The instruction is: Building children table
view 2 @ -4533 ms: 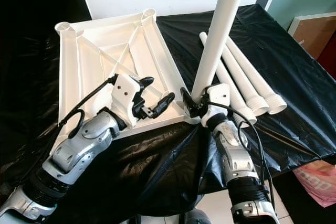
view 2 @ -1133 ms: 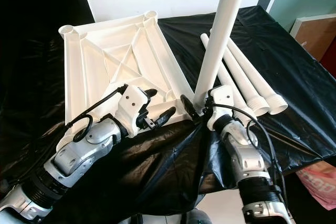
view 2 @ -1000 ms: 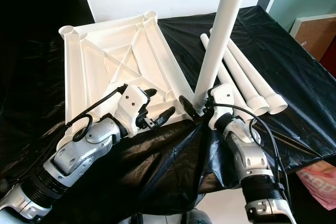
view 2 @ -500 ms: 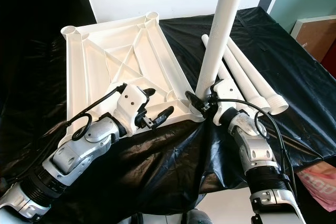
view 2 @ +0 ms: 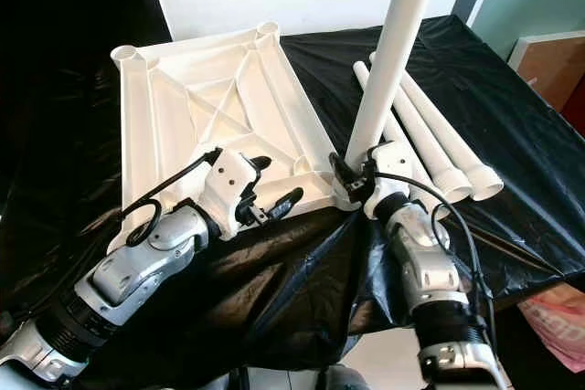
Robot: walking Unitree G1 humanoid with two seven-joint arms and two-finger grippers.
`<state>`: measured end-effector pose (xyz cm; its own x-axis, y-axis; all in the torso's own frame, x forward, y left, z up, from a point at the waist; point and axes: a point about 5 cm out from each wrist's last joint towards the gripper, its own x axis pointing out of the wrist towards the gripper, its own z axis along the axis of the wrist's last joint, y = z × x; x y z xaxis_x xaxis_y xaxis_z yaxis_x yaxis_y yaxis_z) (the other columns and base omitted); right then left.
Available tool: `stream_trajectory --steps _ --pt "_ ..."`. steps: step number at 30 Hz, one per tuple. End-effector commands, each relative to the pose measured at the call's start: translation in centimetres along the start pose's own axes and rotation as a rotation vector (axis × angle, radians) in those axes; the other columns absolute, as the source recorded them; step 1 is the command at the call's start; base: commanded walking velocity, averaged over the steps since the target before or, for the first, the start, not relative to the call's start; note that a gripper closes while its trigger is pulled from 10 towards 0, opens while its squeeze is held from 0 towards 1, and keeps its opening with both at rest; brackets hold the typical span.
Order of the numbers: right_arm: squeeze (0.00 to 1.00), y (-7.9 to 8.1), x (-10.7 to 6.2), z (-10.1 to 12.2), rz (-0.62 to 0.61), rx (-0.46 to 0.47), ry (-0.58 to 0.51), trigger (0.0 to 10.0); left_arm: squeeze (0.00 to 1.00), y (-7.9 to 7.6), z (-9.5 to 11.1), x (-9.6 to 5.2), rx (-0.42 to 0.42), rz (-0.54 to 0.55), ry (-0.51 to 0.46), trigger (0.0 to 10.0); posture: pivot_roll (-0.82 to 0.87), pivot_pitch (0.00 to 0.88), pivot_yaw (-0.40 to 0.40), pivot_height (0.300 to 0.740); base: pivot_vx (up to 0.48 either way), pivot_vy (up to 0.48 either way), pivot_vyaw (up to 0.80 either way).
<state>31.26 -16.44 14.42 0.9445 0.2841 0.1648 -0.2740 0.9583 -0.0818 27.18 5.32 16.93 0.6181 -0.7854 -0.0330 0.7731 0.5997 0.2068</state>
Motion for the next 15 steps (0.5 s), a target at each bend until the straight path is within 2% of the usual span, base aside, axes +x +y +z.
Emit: stream_trajectory --steps 1,5,15 --pt "0.00 -0.6 -0.8 -1.4 -0.094 0.012 0.076 10.0 0.00 -1.6 -0.3 -0.2 0.007 -0.268 0.007 10.0 -0.04 0.105 0.002 0.740 0.000 0.000 0.00" --pt "0.00 0.6 -1.1 -1.9 -0.238 0.053 0.095 10.0 0.00 -1.5 -0.3 0.0 0.003 -0.263 0.005 10.0 -0.05 0.100 0.009 0.740 0.000 0.000 0.00" --pt "0.00 3.2 -0.9 -2.7 -0.411 0.136 0.136 10.0 0.00 -0.9 -0.4 0.1 0.018 -0.241 0.004 10.0 -0.05 0.082 0.017 0.740 0.000 0.000 0.00"
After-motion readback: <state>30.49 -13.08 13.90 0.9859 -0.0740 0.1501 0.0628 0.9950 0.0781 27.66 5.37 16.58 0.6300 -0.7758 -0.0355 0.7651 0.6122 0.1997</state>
